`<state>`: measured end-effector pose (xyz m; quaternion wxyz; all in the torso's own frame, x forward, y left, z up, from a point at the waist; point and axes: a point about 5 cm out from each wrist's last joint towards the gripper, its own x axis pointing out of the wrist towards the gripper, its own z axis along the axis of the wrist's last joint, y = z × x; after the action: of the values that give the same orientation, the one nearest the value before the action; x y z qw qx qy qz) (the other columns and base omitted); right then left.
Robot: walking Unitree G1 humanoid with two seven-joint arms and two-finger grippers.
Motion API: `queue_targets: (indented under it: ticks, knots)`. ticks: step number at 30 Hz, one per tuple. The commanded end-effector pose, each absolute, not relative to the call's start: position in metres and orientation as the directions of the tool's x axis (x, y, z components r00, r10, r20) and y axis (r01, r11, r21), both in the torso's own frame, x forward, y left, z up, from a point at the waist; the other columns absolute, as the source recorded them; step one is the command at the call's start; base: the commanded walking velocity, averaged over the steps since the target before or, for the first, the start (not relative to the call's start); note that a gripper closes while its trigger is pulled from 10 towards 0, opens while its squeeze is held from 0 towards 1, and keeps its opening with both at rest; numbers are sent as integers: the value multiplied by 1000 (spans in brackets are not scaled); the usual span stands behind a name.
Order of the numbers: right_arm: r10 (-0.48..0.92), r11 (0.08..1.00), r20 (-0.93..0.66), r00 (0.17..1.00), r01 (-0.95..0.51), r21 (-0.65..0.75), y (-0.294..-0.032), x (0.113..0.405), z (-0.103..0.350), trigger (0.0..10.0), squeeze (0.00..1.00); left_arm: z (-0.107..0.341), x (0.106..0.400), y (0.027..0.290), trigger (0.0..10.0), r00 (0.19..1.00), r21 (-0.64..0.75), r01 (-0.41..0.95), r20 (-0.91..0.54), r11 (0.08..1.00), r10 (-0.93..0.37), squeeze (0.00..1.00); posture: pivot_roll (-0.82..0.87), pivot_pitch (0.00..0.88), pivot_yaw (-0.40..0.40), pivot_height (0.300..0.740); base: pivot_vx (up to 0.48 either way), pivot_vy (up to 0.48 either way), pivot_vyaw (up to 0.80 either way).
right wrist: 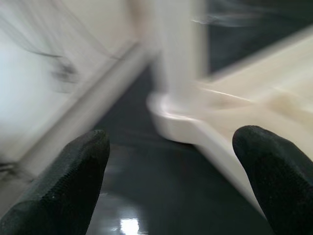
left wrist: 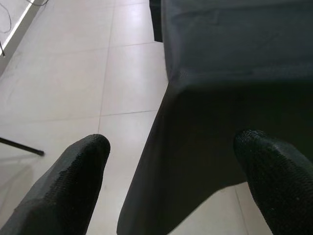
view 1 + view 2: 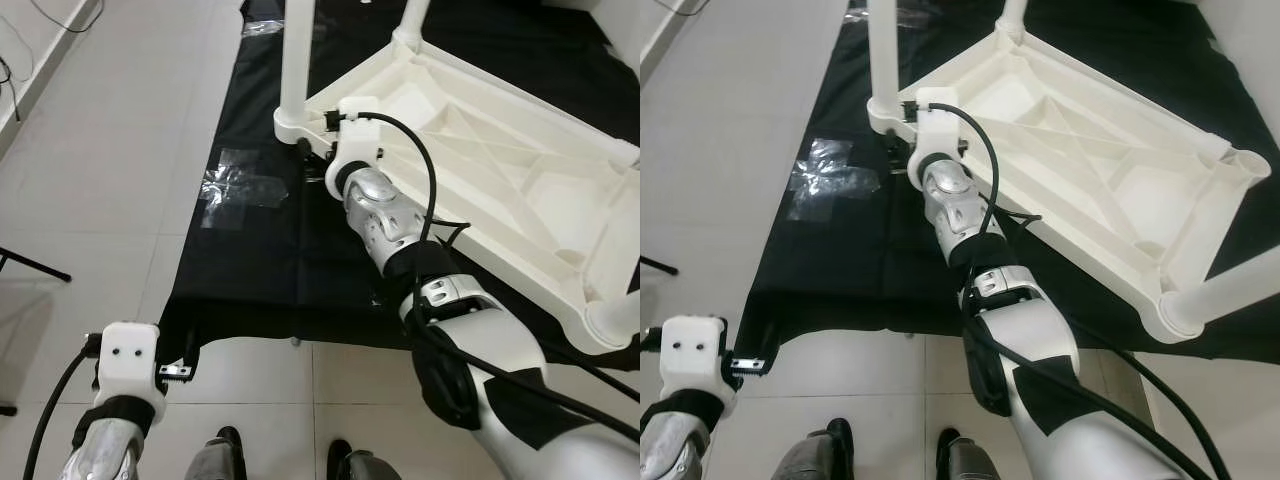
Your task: Building children table
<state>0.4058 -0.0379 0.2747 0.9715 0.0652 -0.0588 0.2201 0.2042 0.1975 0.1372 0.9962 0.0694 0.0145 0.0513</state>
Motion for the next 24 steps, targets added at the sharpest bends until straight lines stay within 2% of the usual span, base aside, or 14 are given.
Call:
queue_targets:
  ticks: [1,3,6,8,9,10,12,14,16,18,23,24]
  knots:
    - [562,794,193,804,-590,147,-32,395,274,10000,0,129,203,196,10000,994,172,-72,-64,982,84,0,160,288,-92,740,0,0,0]
    - [690,682,256,677,-727,85,-48,368,263,10000,0,131,213,186,10000,999,207,-11,-45,978,21,0,129,265,-82,740,0,0,0]
    - [698,677,239,675,-731,86,-64,354,247,10000,0,133,219,179,10000,999,227,28,-33,973,-21,0,118,255,-75,740,0,0,0]
    - [705,661,229,671,-739,130,-78,334,229,10000,0,136,224,170,10000,997,237,78,-20,968,-76,0,106,243,-67,740,0,0,0]
    - [725,631,233,649,-760,154,-83,320,221,10000,0,138,227,165,10000,994,240,105,-13,965,-105,0,97,231,-58,740,0,0,0]
    - [725,631,233,649,-760,154,-83,320,221,10000,0,138,227,165,10000,994,240,105,-13,965,-105,0,97,231,-58,740,0,0,0]
    - [766,564,254,591,-807,176,-90,295,212,10000,0,142,232,160,10000,990,222,138,4,965,-142,0,89,215,-47,740,0,0,0]
    - [772,539,259,580,-814,214,-100,278,204,10000,0,145,236,158,10000,986,222,157,21,962,-166,0,83,206,-40,740,0,0,0]
    - [763,549,249,597,-801,237,-106,272,197,10000,0,147,239,158,10000,985,220,162,26,962,-171,0,78,189,-31,740,0,0,0]
    - [715,619,185,674,-733,281,-125,263,174,10000,0,151,246,158,10000,979,201,189,32,961,-199,0,67,158,-16,740,0,0,0]
    - [706,632,169,688,-720,287,-128,260,170,10000,0,151,247,158,10000,977,194,199,32,961,-209,0,66,152,-14,740,0,0,0]
    - [686,654,153,711,-695,299,-134,259,164,10000,0,150,248,156,10000,973,186,221,29,957,-230,0,65,125,-3,740,0,-480,0]
